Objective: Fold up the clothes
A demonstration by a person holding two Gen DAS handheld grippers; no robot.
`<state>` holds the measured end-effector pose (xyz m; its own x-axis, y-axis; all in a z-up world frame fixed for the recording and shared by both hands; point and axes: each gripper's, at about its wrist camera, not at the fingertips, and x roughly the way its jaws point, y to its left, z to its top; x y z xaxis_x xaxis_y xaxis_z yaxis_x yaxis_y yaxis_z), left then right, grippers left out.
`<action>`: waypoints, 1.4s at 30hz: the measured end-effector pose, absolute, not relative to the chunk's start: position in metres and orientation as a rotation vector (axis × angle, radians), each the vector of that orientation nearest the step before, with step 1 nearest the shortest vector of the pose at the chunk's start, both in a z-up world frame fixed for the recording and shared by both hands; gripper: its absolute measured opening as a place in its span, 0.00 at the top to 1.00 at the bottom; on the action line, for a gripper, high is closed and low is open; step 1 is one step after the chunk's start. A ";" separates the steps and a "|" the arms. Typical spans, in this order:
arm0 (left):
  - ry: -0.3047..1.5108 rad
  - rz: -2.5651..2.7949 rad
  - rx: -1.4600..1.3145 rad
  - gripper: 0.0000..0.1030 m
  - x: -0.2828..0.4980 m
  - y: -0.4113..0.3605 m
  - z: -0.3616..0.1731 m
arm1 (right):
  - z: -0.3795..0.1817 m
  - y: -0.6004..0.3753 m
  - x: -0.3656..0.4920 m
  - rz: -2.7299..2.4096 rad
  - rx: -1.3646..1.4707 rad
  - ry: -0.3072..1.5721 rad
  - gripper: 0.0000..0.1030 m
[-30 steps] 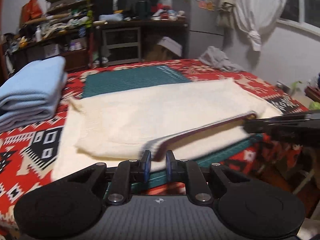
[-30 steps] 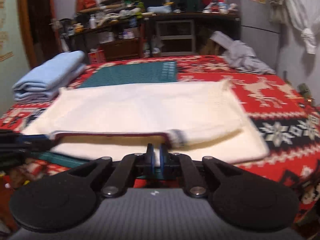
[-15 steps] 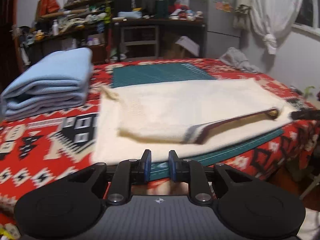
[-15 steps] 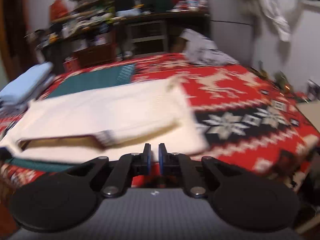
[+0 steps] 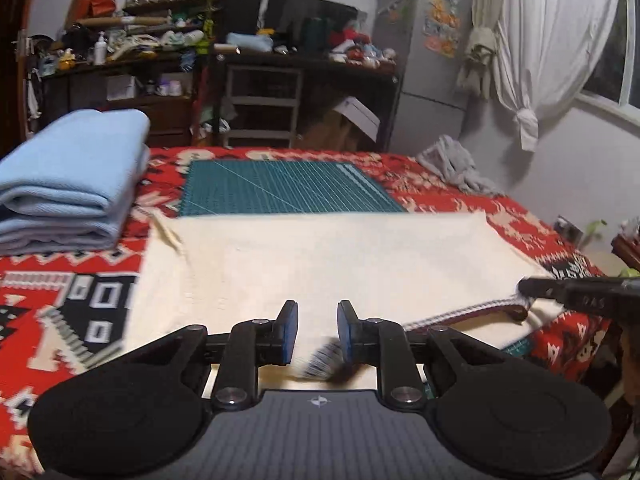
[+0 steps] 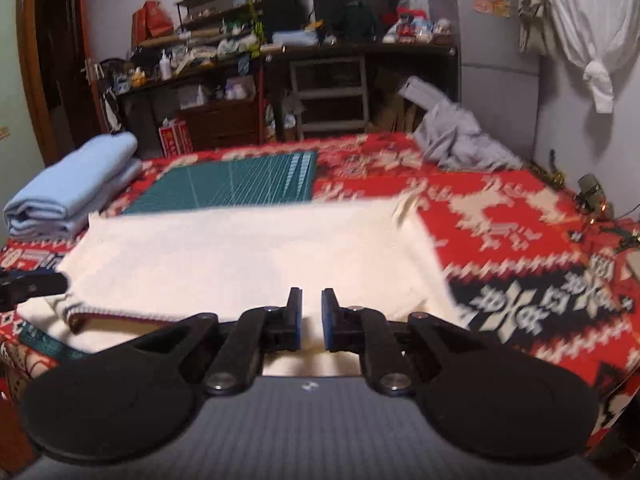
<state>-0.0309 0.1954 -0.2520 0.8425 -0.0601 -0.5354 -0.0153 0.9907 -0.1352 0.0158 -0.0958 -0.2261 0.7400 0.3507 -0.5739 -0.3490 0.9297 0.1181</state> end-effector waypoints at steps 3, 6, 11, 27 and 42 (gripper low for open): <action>0.568 -0.027 -0.118 0.79 -0.037 0.192 -0.255 | -0.239 -0.097 0.003 0.392 -0.005 0.625 0.89; 0.568 -0.031 -0.100 0.79 -0.043 0.190 -0.258 | -0.240 -0.103 0.000 0.398 0.013 0.635 0.89; 0.558 -0.035 -0.072 0.79 -0.051 0.186 -0.261 | -0.228 -0.104 -0.007 0.397 0.000 0.603 0.89; 0.565 0.124 -0.153 0.78 -0.060 0.231 -0.266 | -0.241 -0.142 0.011 0.302 0.050 0.627 0.91; 0.585 0.168 -0.174 0.75 -0.045 0.251 -0.265 | -0.243 -0.147 0.024 0.288 0.046 0.620 0.87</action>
